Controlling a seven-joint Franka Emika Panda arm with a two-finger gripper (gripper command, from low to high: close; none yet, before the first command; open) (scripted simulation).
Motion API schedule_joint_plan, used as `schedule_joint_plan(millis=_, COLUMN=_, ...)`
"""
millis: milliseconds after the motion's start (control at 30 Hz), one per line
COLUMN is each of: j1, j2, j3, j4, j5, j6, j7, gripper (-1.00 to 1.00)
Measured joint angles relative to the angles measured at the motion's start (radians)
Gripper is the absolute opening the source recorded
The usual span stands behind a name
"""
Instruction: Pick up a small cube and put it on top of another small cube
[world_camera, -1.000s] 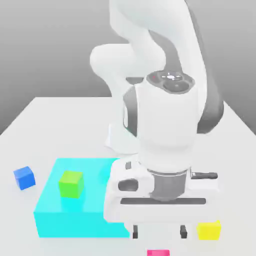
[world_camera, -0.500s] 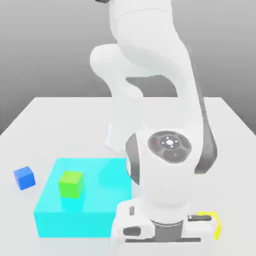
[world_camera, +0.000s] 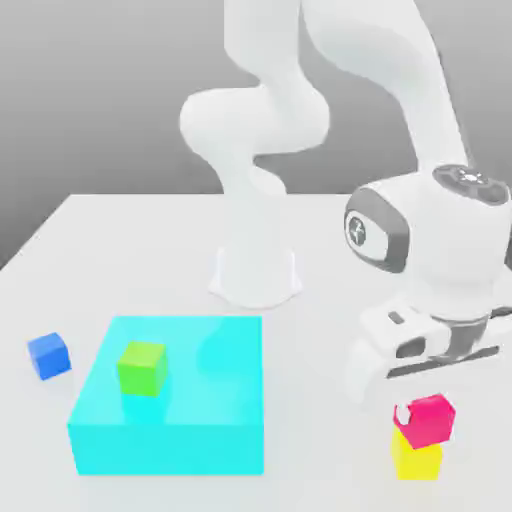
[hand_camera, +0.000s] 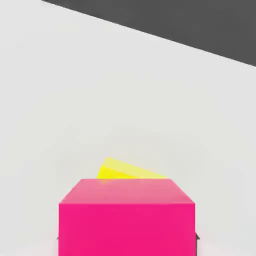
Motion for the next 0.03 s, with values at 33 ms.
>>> schedule_joint_plan(millis=33, j1=0.0, j2=0.0, j3=0.0, j4=0.0, j5=0.0, j6=0.0, j7=0.0, gripper=1.0)
